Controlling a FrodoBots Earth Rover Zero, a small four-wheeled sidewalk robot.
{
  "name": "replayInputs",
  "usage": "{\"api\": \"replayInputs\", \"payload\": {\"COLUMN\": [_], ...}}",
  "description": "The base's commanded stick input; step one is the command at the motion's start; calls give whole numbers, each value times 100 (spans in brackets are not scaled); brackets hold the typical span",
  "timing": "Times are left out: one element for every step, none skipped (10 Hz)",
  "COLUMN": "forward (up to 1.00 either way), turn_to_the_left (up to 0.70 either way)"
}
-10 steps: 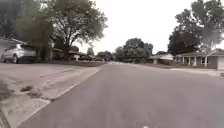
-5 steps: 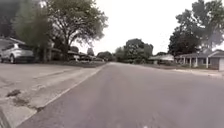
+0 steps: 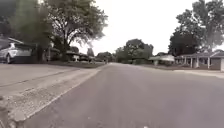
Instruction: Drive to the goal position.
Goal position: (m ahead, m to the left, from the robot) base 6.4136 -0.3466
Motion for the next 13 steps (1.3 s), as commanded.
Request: {"api": "replayInputs", "payload": {"forward": [70,70,70,70,70,70,70,70,70,70,70,70,70], "turn_to_the_left": [0,0,0,0,0,0,0,0,0,0,0,0,0]}}
